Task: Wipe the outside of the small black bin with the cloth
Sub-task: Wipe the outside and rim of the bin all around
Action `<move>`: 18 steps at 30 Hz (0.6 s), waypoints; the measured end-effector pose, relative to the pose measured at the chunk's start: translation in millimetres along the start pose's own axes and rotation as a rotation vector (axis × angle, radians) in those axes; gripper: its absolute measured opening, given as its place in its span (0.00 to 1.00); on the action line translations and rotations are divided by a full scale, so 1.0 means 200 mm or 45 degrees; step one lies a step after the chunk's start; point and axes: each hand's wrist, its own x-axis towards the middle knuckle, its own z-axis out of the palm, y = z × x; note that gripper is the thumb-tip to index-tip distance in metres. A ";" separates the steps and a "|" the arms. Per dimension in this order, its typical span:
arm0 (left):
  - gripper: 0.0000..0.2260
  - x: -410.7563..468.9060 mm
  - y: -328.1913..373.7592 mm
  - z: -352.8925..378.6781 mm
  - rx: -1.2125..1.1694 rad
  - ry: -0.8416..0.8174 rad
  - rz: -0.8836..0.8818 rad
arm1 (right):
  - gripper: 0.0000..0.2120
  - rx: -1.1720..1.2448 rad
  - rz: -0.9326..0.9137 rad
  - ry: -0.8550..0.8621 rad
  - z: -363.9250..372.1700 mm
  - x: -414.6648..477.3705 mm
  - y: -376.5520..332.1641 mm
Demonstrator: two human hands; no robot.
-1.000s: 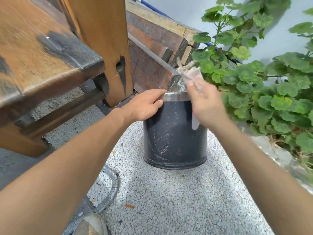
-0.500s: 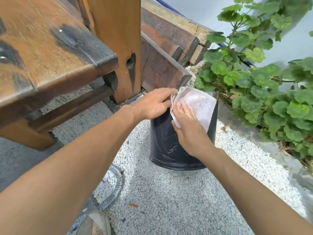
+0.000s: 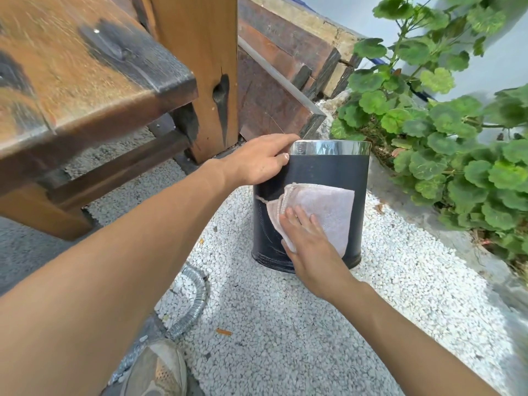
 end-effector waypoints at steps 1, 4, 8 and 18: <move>0.21 0.00 0.00 0.00 -0.001 0.005 0.004 | 0.24 0.010 0.001 -0.016 0.02 -0.03 -0.01; 0.22 0.00 -0.01 0.00 -0.004 -0.009 -0.002 | 0.26 0.010 0.016 -0.085 0.07 -0.10 -0.02; 0.23 -0.01 0.00 0.00 0.009 -0.037 -0.016 | 0.28 0.003 0.025 -0.174 0.11 -0.17 -0.03; 0.23 -0.03 -0.01 -0.01 0.013 -0.056 -0.031 | 0.20 0.139 0.065 -0.260 0.16 -0.29 -0.05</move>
